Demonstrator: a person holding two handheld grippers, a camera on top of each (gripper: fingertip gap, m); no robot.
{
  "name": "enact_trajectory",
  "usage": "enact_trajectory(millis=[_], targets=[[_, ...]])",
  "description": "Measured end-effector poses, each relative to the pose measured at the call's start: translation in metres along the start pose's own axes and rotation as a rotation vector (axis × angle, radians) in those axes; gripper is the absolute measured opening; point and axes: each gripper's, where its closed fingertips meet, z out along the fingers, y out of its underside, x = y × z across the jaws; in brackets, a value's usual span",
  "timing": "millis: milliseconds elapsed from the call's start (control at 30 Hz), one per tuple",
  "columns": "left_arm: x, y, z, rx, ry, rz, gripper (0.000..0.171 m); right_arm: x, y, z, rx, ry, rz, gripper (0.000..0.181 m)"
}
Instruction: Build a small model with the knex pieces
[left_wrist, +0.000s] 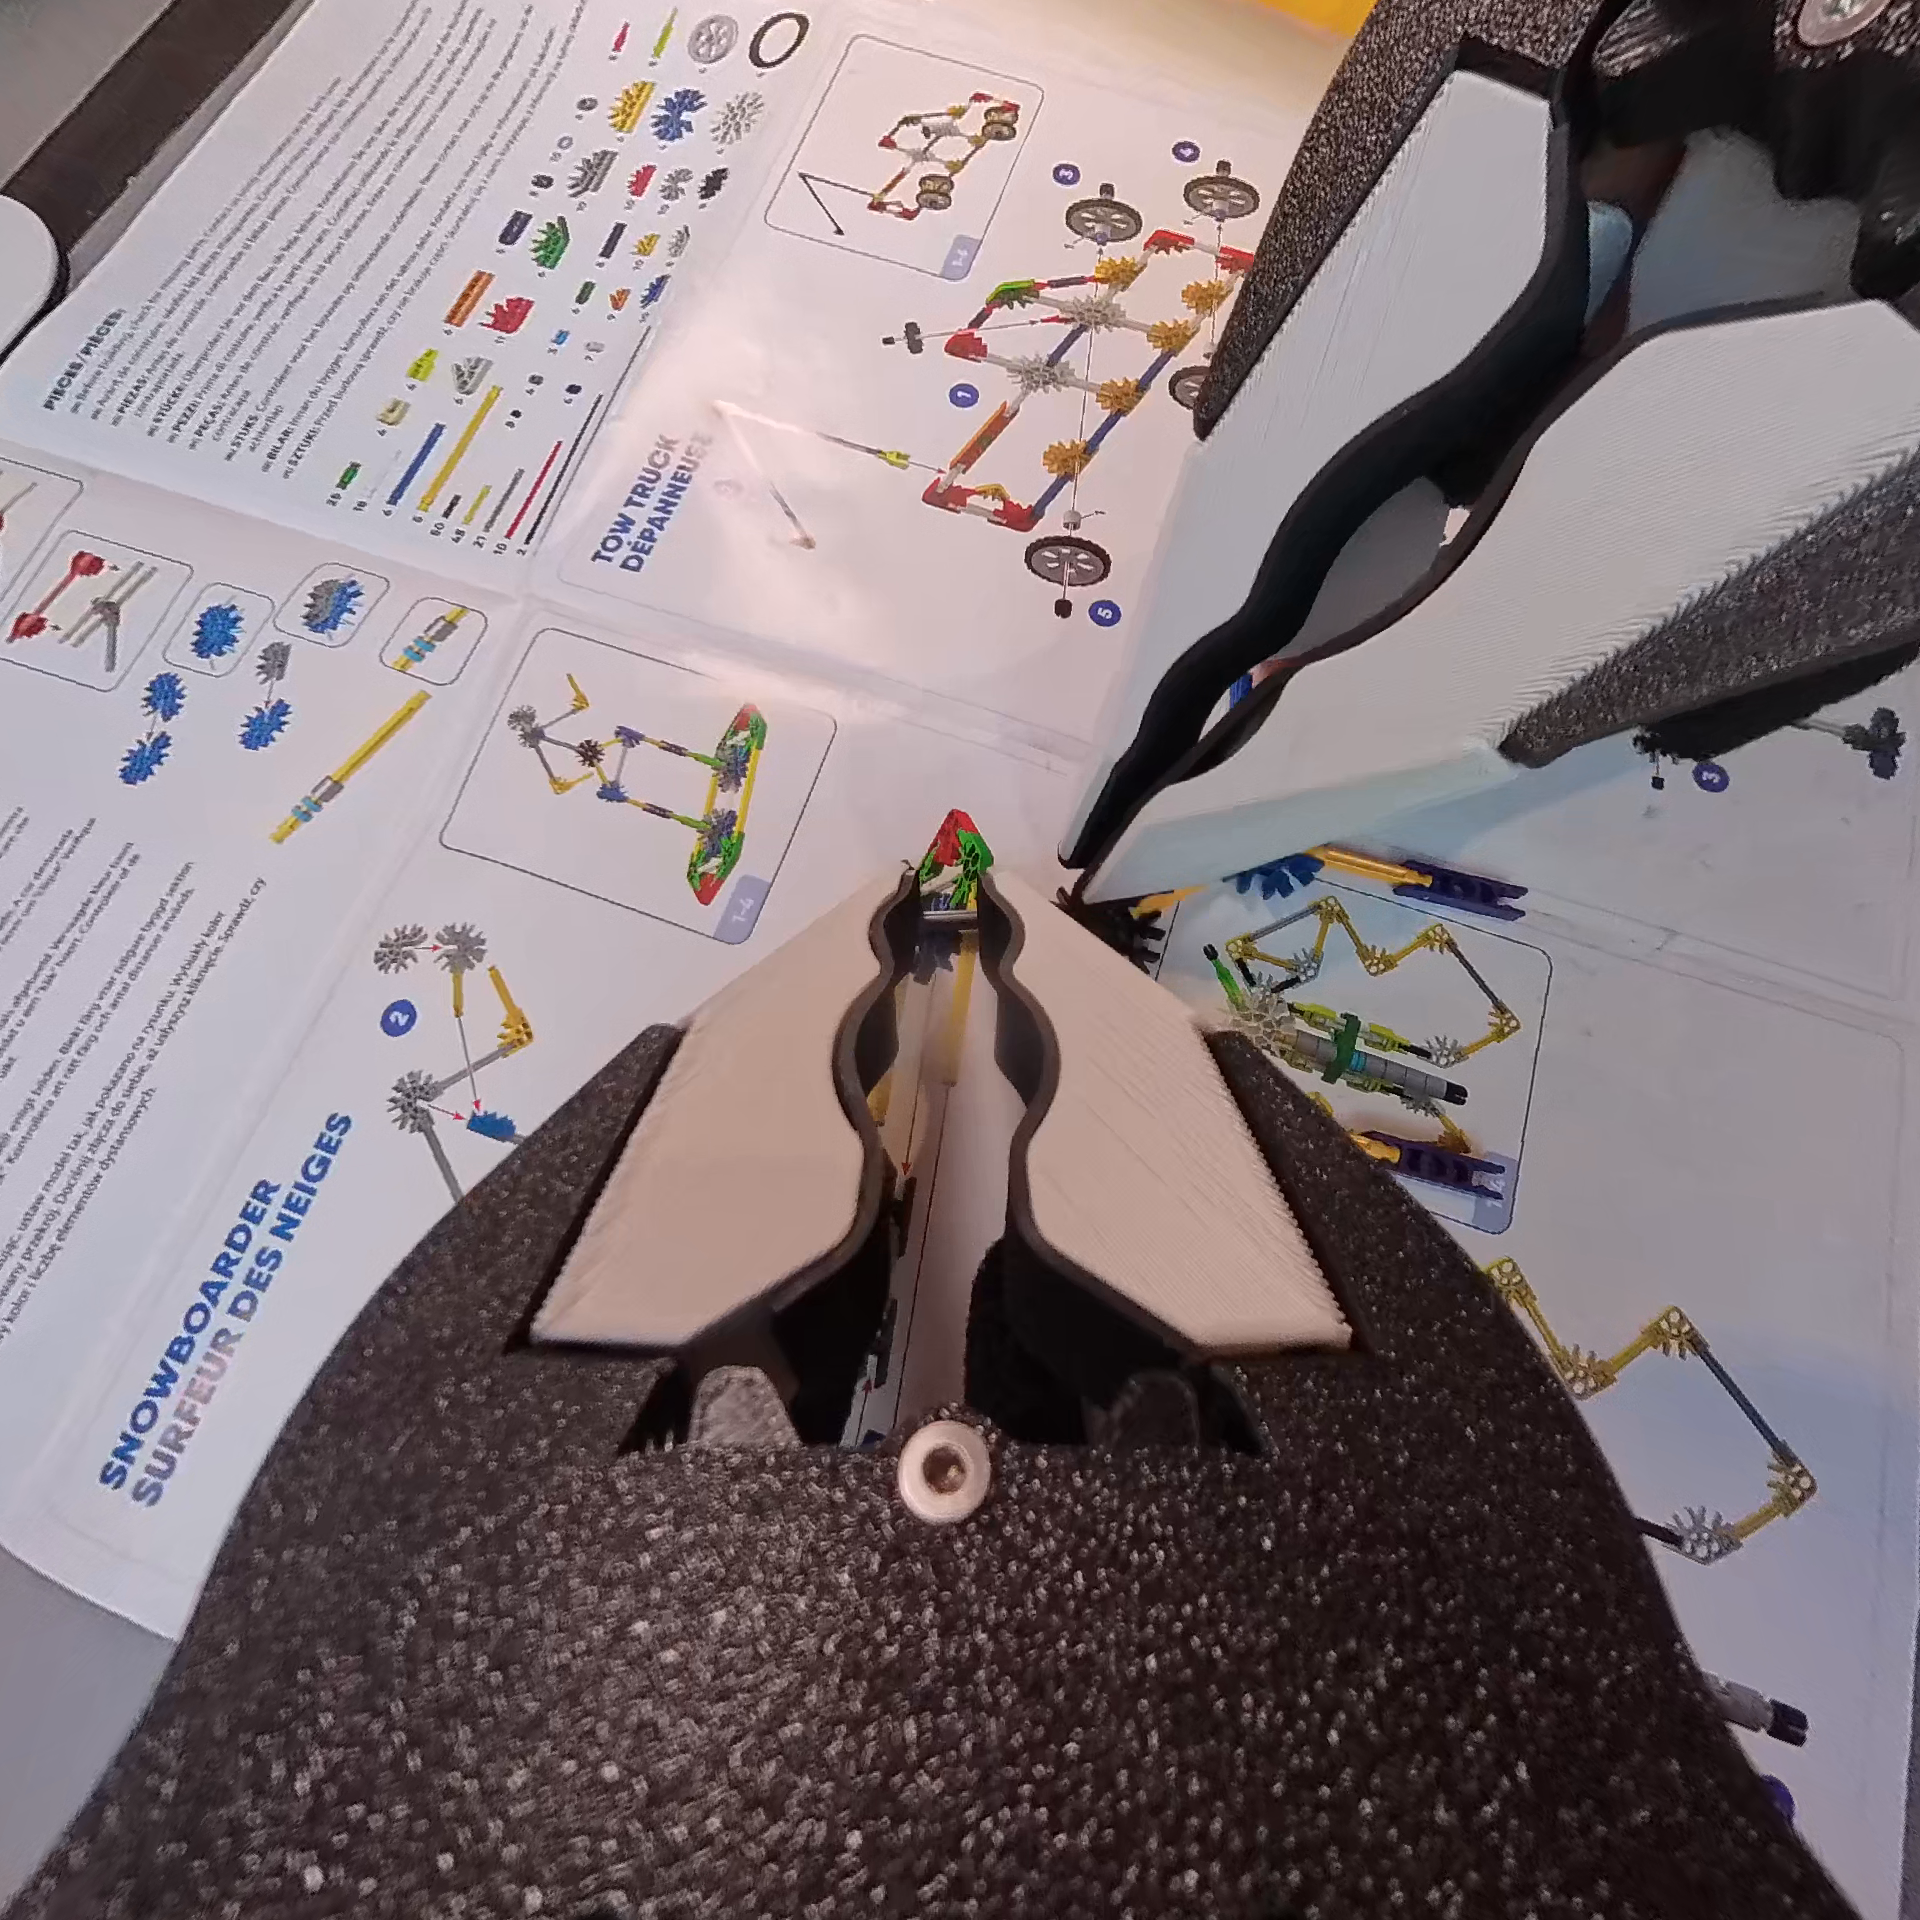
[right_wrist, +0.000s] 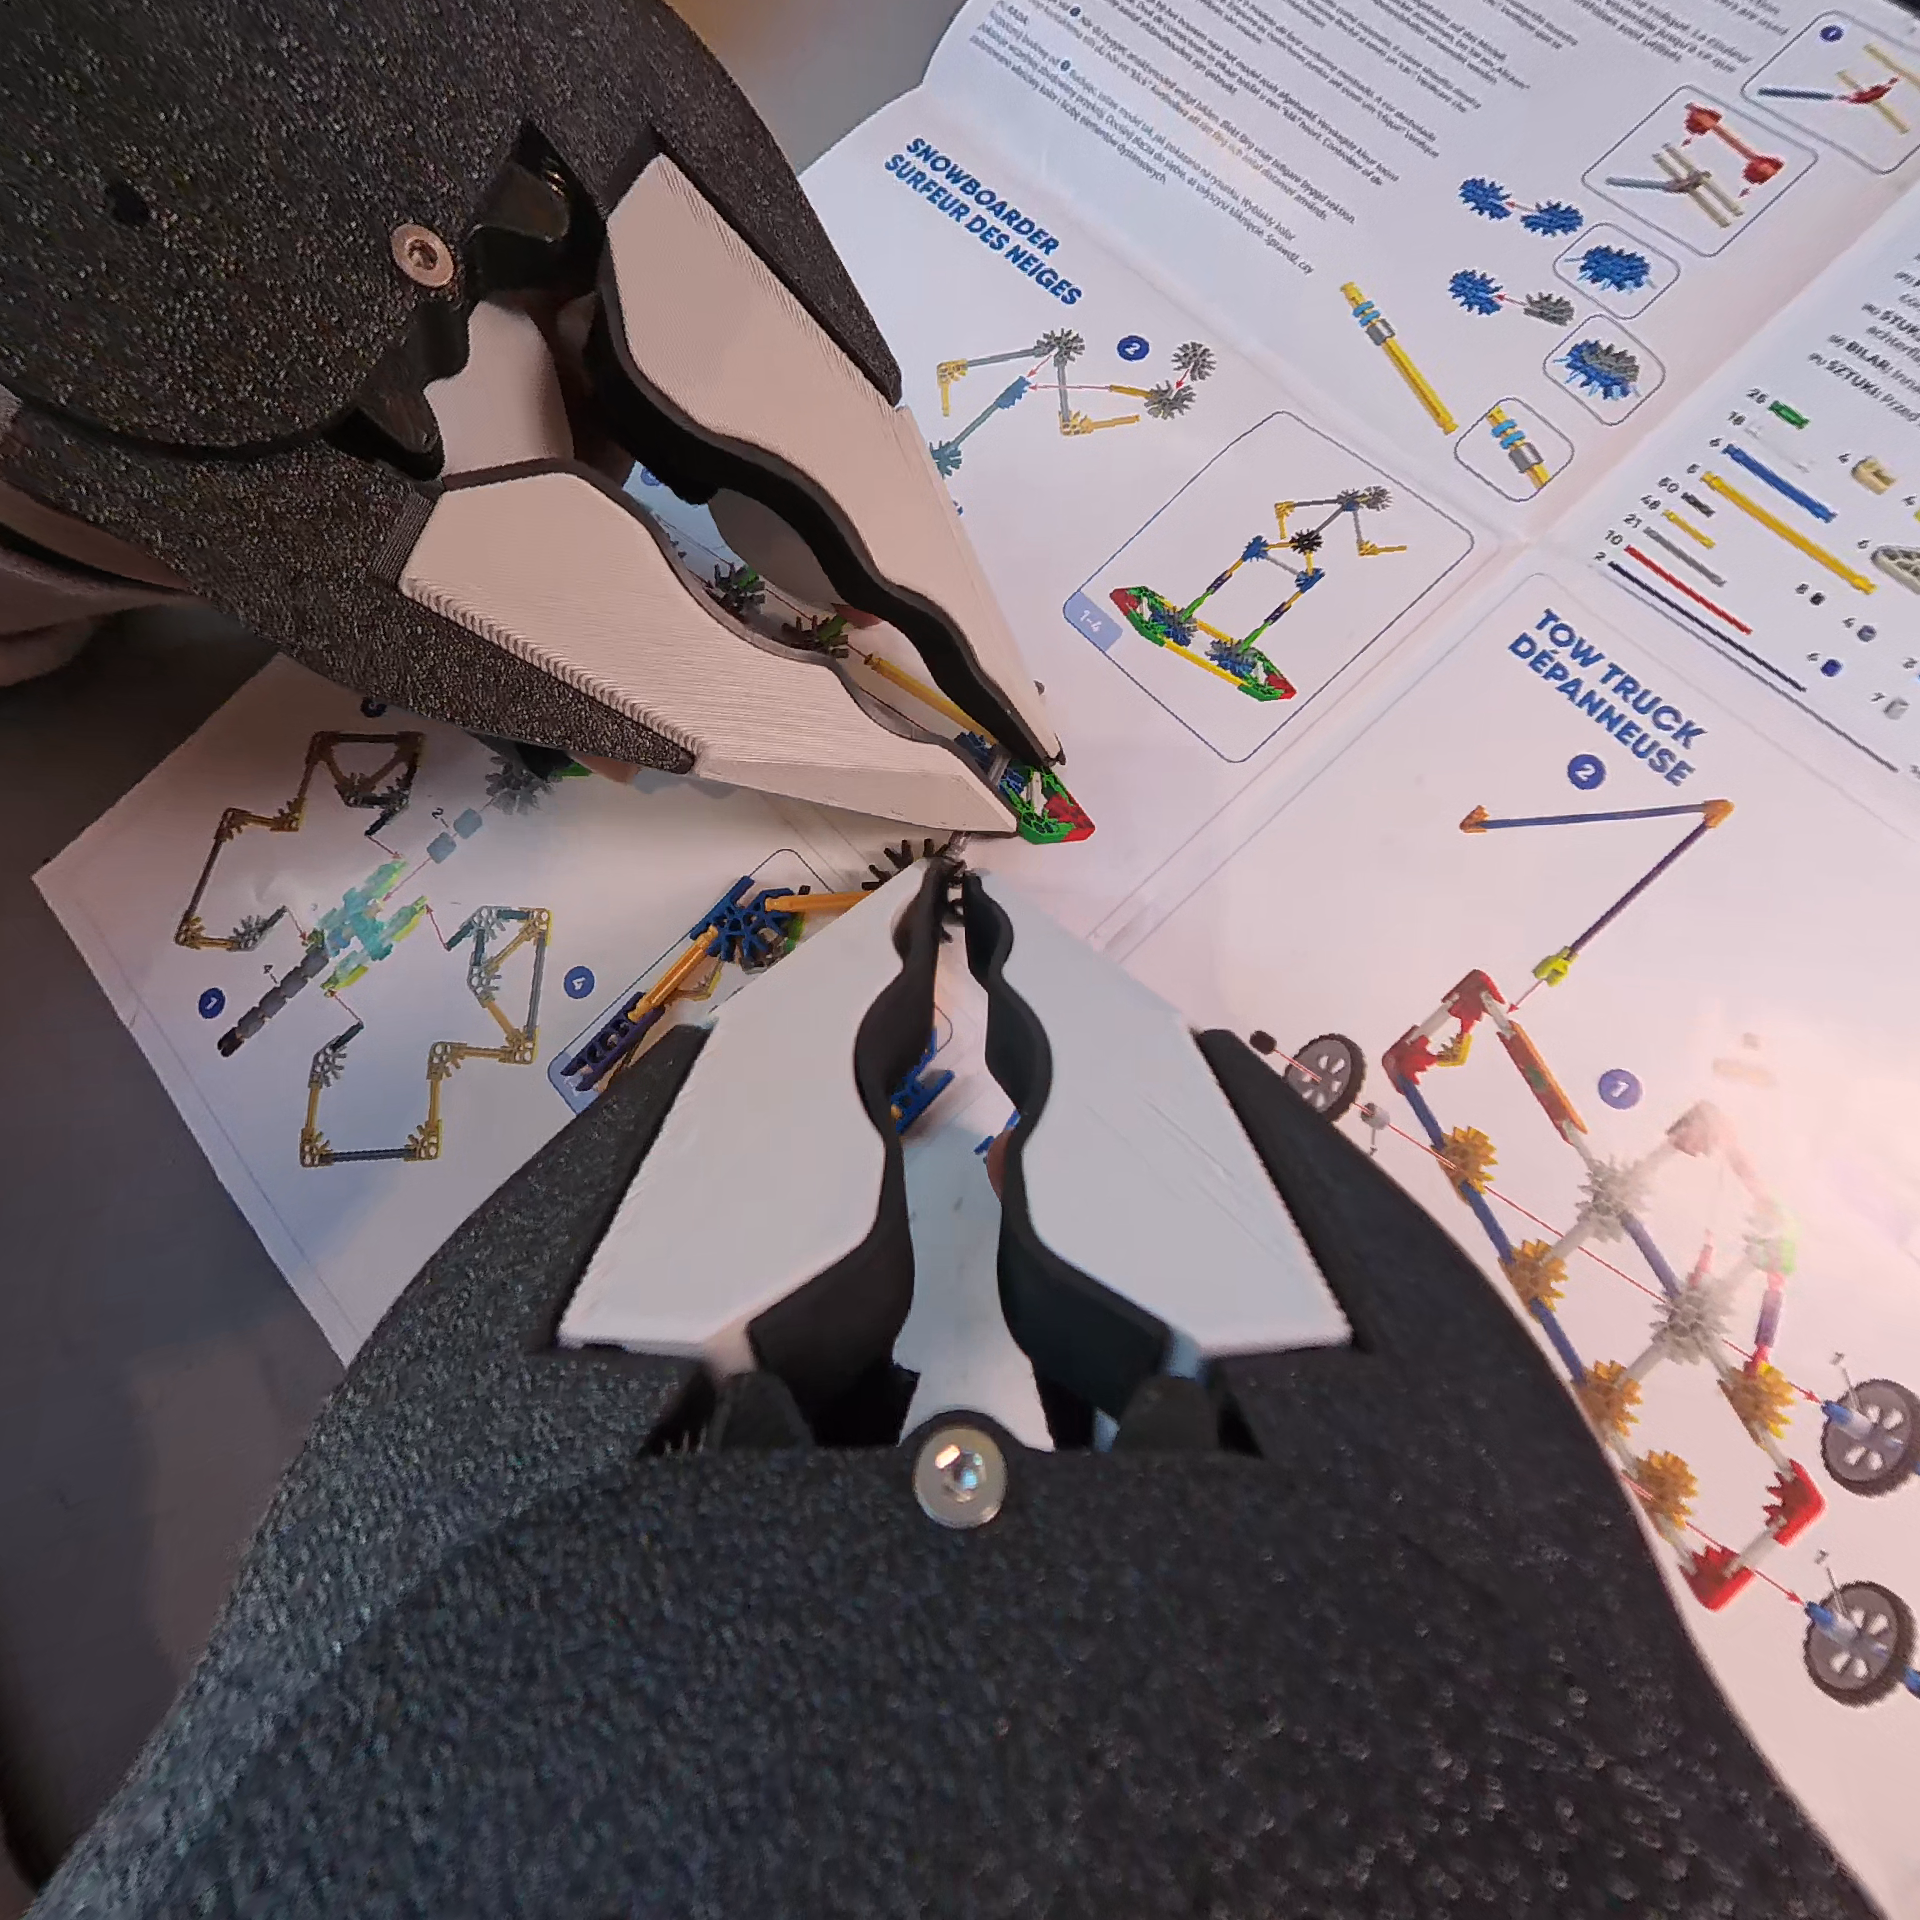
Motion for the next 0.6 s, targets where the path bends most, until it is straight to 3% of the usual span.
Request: enact_trajectory(millis=[267, 433, 600], targets=[[-0.012, -0.008, -0.013, 0.033, -0.046, -0.005, 0.011, 0.007, -0.011, 0.001, -0.005, -0.002, -0.047, 0.000], [-0.020, 0.011, -0.014, -0.026, -0.037, -0.057, 0.011, 0.004, -0.006, 0.005, -0.044, -0.019, -0.063, 0.000], [-0.015, 0.011, -0.010, -0.024, -0.021, -0.040, 0.011, 0.001, -0.003, 0.005, -0.055, -0.036, -0.065, 0.000]])
